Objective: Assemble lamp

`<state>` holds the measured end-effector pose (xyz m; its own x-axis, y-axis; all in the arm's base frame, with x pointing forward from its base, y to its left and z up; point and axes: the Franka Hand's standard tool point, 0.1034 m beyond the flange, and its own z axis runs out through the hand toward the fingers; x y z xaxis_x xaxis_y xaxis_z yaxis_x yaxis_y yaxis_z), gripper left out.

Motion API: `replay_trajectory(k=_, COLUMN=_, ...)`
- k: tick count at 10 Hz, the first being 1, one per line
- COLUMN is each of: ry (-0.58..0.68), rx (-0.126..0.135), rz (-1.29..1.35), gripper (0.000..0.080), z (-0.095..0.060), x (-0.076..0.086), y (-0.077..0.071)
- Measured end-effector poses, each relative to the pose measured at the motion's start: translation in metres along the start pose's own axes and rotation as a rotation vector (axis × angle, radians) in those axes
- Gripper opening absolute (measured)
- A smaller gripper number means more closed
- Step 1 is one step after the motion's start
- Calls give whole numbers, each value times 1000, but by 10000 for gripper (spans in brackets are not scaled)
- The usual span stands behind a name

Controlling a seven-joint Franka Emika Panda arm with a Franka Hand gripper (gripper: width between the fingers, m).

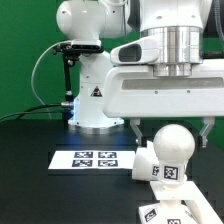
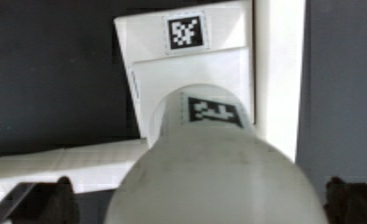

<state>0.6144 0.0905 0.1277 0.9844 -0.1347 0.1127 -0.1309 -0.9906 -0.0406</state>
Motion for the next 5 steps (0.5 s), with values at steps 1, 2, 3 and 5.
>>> replay_trajectory(k=1, ry=28, rx=2, rz=-1, gripper=698, z=1, x=5, y=-4)
replay_trajectory(k=2, ry=32, rx=1, rz=3, gripper=698, z=2, x=6, y=-5)
replay_trajectory(k=3, ry=32, rx=0, rz=4, gripper=698, z=2, x=6, y=-4)
replay_trajectory(k=5, ry=32, rx=1, rz=38, gripper=574, z=2, x=6, y=-4)
